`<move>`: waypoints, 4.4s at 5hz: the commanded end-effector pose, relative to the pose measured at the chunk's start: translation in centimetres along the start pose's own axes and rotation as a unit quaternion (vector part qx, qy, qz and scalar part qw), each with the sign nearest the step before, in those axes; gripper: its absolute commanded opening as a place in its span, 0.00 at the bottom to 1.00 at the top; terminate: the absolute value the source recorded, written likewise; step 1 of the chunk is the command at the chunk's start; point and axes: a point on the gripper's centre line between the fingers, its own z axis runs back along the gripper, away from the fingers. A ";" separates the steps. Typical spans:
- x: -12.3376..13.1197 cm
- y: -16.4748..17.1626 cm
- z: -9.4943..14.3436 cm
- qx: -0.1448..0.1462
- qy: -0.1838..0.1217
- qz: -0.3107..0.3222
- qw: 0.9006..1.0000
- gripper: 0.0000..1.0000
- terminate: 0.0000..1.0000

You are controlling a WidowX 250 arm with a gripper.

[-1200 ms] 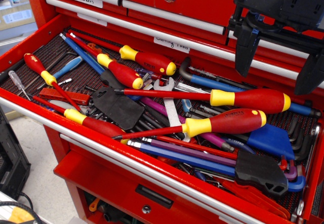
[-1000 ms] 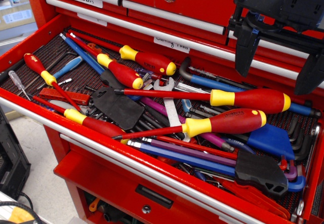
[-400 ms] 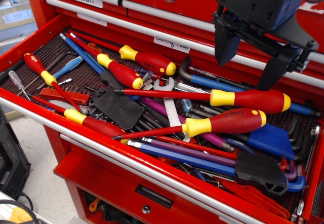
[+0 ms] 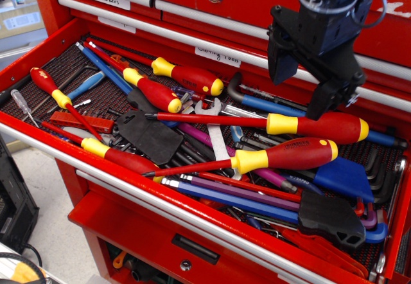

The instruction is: Pick up red srewdriver

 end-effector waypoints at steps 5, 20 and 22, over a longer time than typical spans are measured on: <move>3.8 3.2 -6.8 0.018 -0.117 -0.088 0.989 1.00 0.00; 0.7 5.6 7.4 0.020 0.139 -0.226 0.964 0.00 0.00; 0.6 6.3 12.9 0.079 0.208 -0.238 0.945 0.00 0.00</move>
